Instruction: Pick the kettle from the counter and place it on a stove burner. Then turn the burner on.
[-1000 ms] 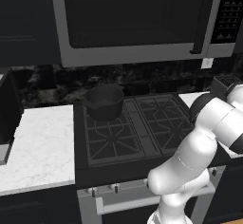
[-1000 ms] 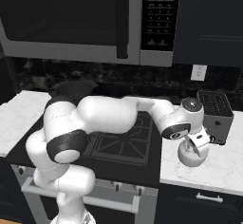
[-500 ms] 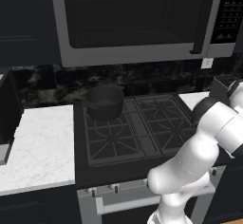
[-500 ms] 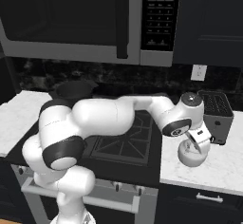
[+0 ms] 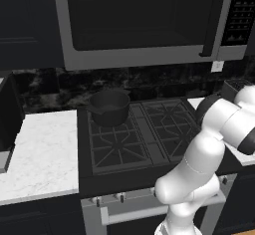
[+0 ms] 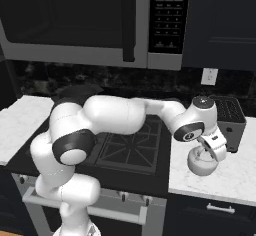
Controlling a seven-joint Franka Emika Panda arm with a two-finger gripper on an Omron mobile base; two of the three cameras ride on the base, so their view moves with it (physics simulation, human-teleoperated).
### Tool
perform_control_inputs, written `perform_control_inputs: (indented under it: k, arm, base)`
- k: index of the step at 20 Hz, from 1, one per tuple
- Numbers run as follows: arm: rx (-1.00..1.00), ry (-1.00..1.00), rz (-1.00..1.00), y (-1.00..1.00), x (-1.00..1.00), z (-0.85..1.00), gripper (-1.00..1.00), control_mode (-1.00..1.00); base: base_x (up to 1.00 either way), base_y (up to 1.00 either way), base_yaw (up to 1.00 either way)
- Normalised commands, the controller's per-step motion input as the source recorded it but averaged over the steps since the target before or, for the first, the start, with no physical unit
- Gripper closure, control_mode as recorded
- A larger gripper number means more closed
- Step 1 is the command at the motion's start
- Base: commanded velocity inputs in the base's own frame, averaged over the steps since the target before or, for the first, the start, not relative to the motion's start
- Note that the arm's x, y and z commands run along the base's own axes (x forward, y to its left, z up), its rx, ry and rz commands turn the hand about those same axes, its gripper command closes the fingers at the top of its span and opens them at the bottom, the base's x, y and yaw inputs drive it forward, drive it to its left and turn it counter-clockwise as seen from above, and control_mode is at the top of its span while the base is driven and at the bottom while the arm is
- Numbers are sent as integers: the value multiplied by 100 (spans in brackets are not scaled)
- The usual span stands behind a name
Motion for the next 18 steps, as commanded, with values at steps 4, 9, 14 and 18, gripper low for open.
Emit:
perform_control_inputs:
  k: [4, 9, 14, 18]
  arm:
    - [0, 1, 0, -14, 3, 6, -100, -100]
    - [0, 0, 0, 0, 1, 1, -100, -100]
    - [0, 0, 0, 0, 19, 0, -100, -100]
    - [0, 0, 0, 0, 31, 0, -100, -100]
  base:
    - [0, 0, 0]
    - [0, 0, 0]
    - [0, 0, 0]
    - [0, 0, 0]
